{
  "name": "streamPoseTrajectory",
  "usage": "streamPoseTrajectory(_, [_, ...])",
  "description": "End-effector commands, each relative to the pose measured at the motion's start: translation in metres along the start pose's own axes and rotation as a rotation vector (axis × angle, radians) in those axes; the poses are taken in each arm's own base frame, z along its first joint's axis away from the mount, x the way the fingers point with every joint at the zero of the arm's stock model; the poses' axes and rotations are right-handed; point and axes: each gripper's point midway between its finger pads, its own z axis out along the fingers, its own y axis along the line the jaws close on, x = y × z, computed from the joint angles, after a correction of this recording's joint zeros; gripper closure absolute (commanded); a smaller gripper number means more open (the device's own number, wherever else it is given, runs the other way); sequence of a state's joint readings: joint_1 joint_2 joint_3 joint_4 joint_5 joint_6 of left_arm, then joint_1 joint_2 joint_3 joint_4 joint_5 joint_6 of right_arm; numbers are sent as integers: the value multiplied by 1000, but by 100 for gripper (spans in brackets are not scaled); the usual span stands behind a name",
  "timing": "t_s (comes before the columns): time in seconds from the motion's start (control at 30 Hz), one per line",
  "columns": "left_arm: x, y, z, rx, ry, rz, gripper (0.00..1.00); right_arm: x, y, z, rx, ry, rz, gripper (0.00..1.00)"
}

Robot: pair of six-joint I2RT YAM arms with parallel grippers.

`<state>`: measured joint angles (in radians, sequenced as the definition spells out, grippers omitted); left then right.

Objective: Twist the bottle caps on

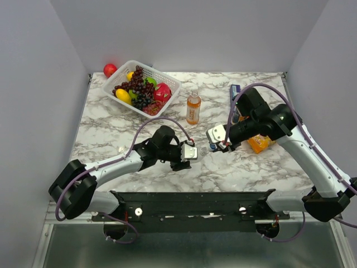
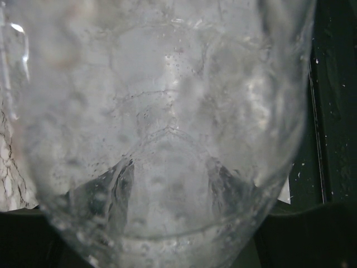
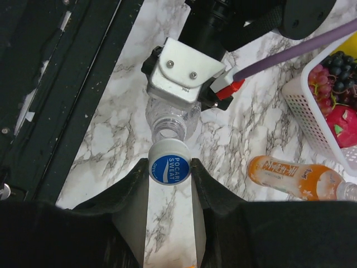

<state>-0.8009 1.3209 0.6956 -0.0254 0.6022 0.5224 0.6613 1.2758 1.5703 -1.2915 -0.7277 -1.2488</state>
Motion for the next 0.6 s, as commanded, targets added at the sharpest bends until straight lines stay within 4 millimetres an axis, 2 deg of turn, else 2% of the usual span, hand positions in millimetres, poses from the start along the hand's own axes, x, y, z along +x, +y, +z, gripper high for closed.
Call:
streamPoseTrajectory(0.0, [-19,9,0,-20,-27,-4,100,0,1,4,-17,39,-37,84])
streamPoseTrajectory(0.13, [-32,13,-1,-23,-52,-12,100,4,2,10,-23,55,-62,84])
streamPoseTrajectory(0.27, [-40,12,-2,-7,-69,-10,100,8,-6,14,19,74,-60,84])
streamPoseTrajectory(0.43, [-38,7,-1,11,-72,-19,100,12,-18,17,73,90,-44,85])
streamPoseTrajectory(0.57, [-39,5,-2,13,-80,-20,100,18,-19,18,85,115,-28,85])
